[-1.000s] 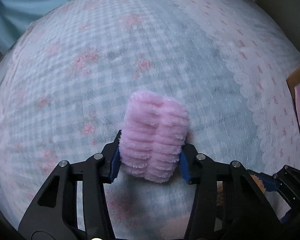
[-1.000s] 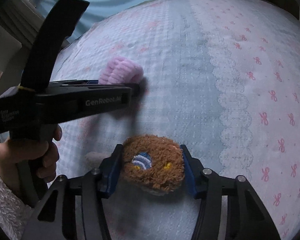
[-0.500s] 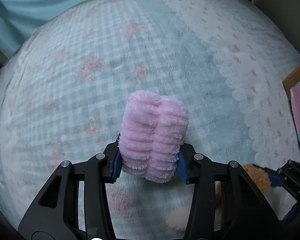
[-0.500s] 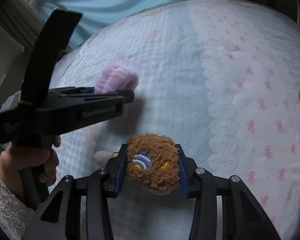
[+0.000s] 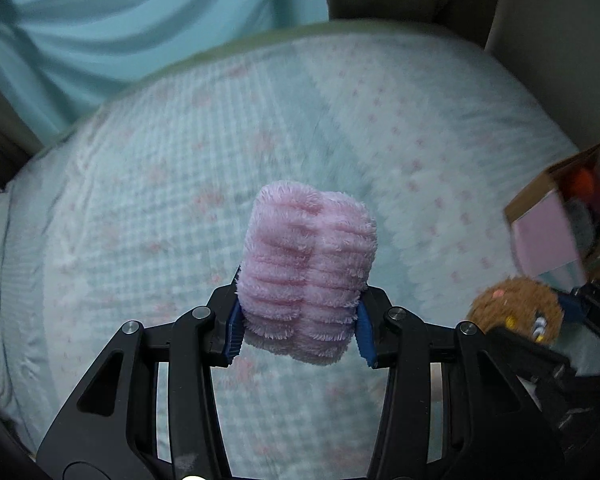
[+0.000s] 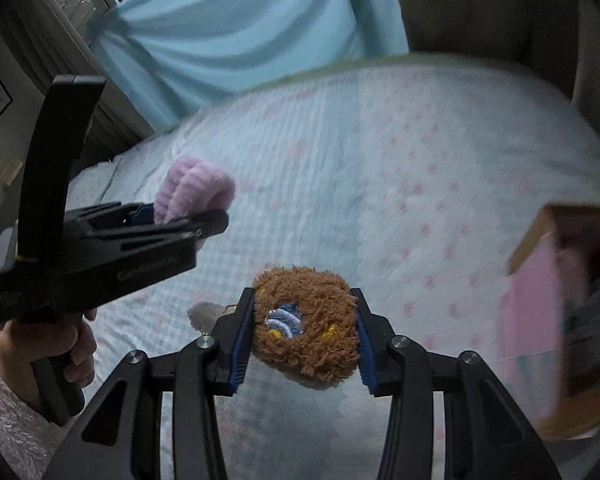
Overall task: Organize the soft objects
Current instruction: 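Carry the pink knit item and brown plush in both tools over the box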
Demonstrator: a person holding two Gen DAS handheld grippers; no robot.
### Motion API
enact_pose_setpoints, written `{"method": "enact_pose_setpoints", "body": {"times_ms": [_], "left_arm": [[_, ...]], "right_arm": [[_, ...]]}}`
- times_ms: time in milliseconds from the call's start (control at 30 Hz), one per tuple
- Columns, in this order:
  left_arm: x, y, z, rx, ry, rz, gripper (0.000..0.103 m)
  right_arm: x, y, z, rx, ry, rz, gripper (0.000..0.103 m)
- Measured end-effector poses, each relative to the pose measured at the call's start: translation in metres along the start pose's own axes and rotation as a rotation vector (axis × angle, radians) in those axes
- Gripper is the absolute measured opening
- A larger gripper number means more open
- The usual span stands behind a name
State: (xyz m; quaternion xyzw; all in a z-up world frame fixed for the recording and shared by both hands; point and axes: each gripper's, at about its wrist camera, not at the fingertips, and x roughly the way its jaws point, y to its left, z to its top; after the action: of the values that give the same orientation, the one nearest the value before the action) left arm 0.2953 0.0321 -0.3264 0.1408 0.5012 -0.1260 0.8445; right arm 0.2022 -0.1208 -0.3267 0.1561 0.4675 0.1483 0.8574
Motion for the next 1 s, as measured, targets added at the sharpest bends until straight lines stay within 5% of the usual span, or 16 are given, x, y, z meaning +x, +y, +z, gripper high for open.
{"method": "enact_pose_setpoints", "body": {"times_ms": [500, 733, 1000], "left_arm": [[-0.170, -0.086, 0.050, -0.017, -0.140, -0.029, 0.041], [-0.211, -0.148, 0.062, -0.040, -0.139, -0.073, 0.041], [-0.232, -0.226, 0.069, -0.006, -0.150, -0.124, 0.041]], "right_arm": [[-0.198, -0.032, 0.048, -0.002, -0.179, -0.095, 0.041], [-0.273, -0.073, 0.058, 0.009, -0.211, -0.176, 0.041], [-0.307, -0.130, 0.055, 0.067, -0.184, -0.263, 0.041]]}}
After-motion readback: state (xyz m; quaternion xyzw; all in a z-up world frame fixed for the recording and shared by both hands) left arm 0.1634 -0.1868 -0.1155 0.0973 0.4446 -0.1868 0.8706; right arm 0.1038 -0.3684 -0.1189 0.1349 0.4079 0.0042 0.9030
